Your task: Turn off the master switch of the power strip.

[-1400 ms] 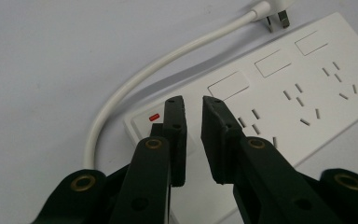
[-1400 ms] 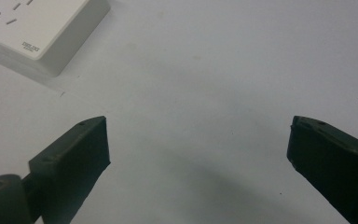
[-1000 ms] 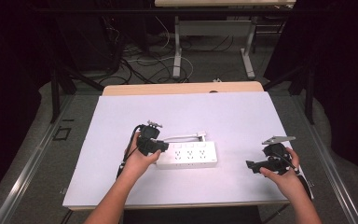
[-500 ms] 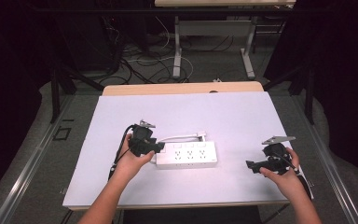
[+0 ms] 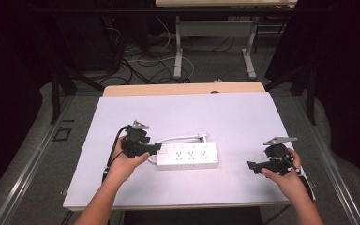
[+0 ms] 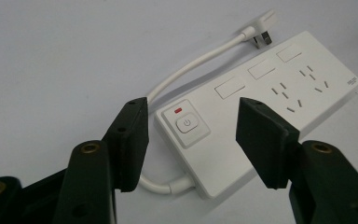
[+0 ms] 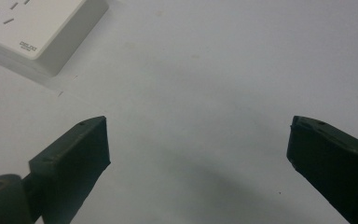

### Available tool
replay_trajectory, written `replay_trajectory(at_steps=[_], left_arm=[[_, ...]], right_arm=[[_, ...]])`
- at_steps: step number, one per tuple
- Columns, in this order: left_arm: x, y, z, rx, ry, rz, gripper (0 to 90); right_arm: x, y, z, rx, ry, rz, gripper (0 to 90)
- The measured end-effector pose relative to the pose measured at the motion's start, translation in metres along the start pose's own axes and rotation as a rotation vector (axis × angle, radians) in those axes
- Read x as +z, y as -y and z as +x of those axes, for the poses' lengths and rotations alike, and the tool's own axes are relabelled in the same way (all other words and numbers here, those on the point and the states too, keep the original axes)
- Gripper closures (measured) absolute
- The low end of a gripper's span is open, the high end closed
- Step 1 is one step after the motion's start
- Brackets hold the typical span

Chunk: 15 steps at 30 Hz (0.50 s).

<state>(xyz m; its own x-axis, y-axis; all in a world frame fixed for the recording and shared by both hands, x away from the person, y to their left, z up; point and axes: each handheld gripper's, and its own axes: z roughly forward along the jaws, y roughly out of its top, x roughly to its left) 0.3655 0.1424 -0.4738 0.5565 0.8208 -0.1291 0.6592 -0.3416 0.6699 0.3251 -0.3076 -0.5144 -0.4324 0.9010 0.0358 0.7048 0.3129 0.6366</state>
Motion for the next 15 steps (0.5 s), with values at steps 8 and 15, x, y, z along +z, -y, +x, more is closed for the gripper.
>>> replay_trajectory(at_steps=[8,15], left_arm=[[-0.007,0.008,0.015,0.003,-0.033,-0.043,34.4],[-0.017,0.017,0.028,-0.055,-0.067,-0.061,30.2]], right_arm=[[0.0,0.0,-0.001,-0.001,0.001,-0.001,5.4],[0.001,0.0,0.0,-0.009,0.004,-0.003,5.4]])
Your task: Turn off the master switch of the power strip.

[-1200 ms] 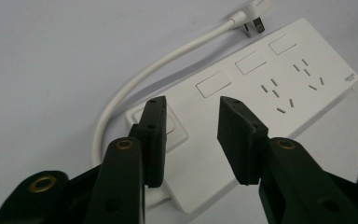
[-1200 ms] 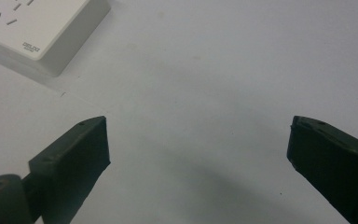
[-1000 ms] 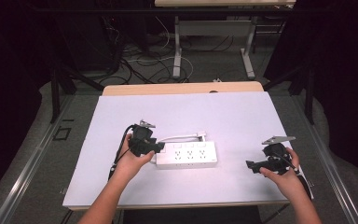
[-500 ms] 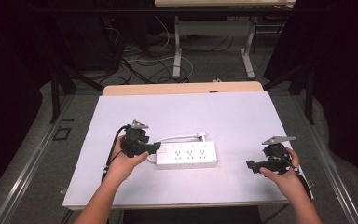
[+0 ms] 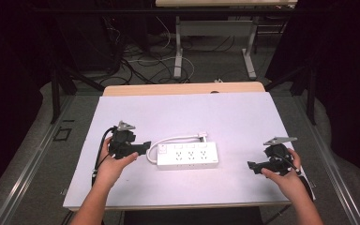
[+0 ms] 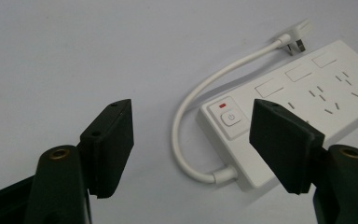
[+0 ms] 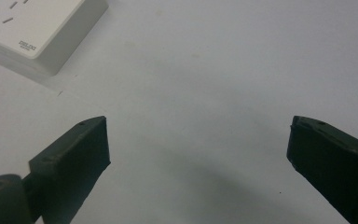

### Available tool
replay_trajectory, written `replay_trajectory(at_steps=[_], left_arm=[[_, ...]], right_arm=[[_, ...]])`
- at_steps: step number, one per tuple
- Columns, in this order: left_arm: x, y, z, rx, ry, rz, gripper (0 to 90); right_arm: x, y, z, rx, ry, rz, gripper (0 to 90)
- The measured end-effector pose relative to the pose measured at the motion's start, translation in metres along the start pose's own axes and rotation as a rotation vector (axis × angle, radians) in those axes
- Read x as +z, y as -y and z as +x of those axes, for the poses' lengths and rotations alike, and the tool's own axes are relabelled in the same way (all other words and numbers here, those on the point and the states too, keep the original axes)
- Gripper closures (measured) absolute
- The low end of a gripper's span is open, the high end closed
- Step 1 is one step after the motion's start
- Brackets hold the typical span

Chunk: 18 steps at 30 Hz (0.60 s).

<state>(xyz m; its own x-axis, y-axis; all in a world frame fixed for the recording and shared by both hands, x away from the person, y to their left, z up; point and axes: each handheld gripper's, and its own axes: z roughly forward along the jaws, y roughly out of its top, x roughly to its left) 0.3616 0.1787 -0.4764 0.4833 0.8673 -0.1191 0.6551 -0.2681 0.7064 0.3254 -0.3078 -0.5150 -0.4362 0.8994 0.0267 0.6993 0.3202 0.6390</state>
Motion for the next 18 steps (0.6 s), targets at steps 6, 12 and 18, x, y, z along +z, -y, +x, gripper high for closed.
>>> replay_trajectory(at_steps=[6,12,18], left_arm=[[-0.007,0.006,0.011,-0.06,-0.019,-0.015,22.7],[-0.015,0.011,0.021,-0.111,-0.039,-0.037,15.3],[-0.02,0.017,0.028,-0.141,-0.042,-0.06,0.4]], right_arm=[[0.0,0.0,0.0,-0.005,-0.005,-0.001,5.4],[0.0,0.0,0.0,0.006,-0.002,0.003,5.4],[-0.001,0.0,0.0,0.007,-0.003,0.002,5.4]])
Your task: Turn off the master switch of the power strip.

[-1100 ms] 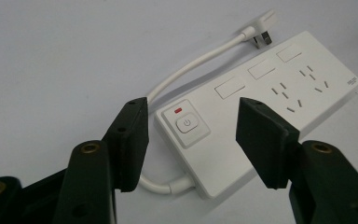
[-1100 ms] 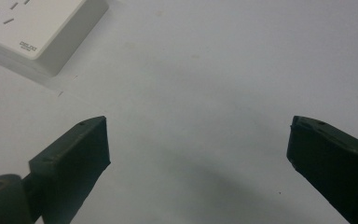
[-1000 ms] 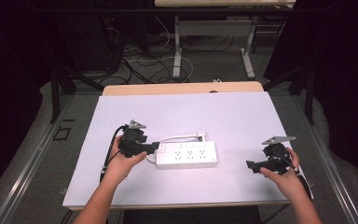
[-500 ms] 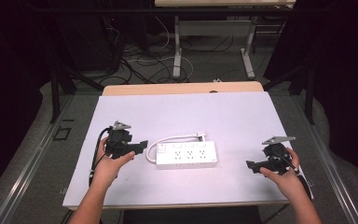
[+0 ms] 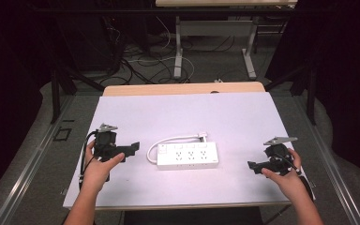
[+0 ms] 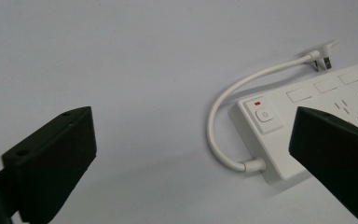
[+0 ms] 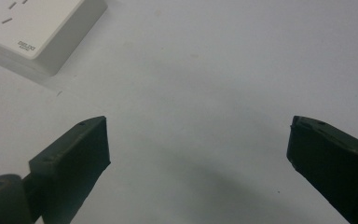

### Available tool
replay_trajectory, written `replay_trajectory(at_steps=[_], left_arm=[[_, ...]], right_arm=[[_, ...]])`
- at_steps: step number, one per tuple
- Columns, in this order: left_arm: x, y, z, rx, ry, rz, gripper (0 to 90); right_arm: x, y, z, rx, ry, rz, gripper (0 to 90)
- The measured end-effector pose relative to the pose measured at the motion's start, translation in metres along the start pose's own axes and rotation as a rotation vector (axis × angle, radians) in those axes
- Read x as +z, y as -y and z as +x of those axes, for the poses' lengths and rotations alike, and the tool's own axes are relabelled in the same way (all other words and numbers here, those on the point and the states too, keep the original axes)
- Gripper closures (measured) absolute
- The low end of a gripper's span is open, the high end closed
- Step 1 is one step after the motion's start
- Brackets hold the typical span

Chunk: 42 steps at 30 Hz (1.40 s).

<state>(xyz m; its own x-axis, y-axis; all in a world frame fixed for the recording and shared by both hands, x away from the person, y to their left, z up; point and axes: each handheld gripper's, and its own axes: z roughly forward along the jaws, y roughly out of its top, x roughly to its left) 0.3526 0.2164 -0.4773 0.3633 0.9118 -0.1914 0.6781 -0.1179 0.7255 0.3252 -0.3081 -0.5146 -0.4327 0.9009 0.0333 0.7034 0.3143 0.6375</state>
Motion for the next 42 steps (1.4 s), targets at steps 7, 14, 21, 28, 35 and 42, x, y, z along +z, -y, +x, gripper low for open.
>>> replay_trajectory(at_steps=[7,14,21,28,35,42], left_arm=[[-0.003,0.007,0.016,-0.031,-0.037,-0.012,0.4],[-0.003,0.015,0.027,-0.022,-0.042,0.003,0.4],[-0.001,0.023,0.035,-0.029,-0.048,0.017,0.7],[0.001,0.032,0.044,-0.025,-0.062,0.044,1.4],[0.0,0.039,0.052,-0.053,-0.076,0.057,2.0],[0.003,0.043,0.058,-0.071,-0.074,0.073,2.4]], right_arm=[[0.0,0.0,-0.001,-0.001,0.004,-0.003,5.4],[0.001,0.0,-0.001,0.0,0.002,0.0,5.4],[0.0,0.001,-0.002,0.003,0.006,-0.001,5.4],[-0.001,0.001,-0.002,0.004,0.01,-0.002,5.4],[0.0,0.001,-0.002,0.002,0.01,0.001,5.4],[0.001,0.001,-0.003,-0.002,0.009,0.003,5.4]])
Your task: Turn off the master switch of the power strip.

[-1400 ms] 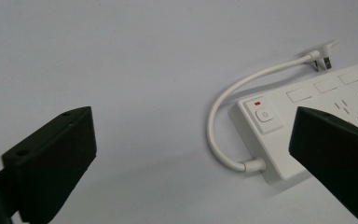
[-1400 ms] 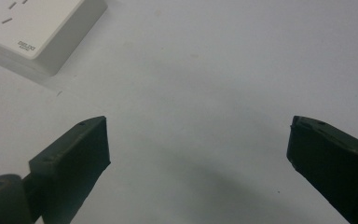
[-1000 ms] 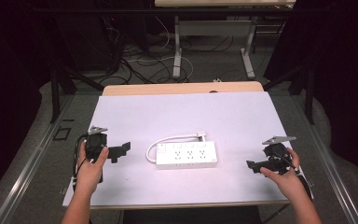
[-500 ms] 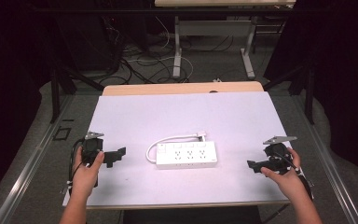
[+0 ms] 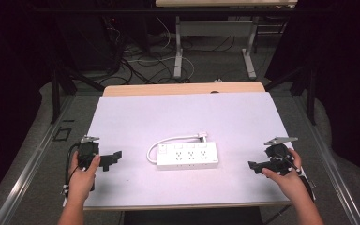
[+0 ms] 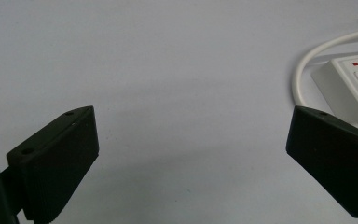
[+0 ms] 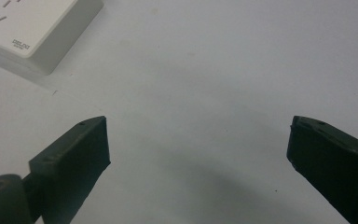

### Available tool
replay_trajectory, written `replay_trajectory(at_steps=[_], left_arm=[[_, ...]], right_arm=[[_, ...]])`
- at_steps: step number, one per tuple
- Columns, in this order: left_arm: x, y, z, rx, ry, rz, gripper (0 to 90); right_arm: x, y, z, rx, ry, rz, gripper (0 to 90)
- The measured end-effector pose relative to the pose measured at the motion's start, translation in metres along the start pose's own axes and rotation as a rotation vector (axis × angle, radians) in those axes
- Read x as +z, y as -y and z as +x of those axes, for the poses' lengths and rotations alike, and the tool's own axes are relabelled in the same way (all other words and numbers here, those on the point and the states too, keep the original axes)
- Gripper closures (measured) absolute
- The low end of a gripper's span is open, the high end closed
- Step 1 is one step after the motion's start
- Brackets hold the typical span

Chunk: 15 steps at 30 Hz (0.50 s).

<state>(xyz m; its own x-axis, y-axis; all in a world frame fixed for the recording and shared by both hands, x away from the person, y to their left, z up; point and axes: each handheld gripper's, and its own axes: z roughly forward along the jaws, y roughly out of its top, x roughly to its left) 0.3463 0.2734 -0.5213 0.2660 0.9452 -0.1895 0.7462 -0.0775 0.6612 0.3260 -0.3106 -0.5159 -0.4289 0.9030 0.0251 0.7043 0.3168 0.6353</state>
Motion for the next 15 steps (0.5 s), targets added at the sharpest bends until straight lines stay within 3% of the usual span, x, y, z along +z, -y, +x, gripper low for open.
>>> replay_trajectory(at_steps=[7,15], left_arm=[[0.0027,0.0022,0.0025,-0.012,-0.001,0.022,2.8],[0.0039,0.0024,0.0035,-0.008,-0.007,0.013,2.9]], right_arm=[[0.0002,0.0001,0.0,0.008,-0.006,-0.002,5.4],[0.0002,0.0005,-0.0011,0.009,-0.006,-0.004,5.4]])
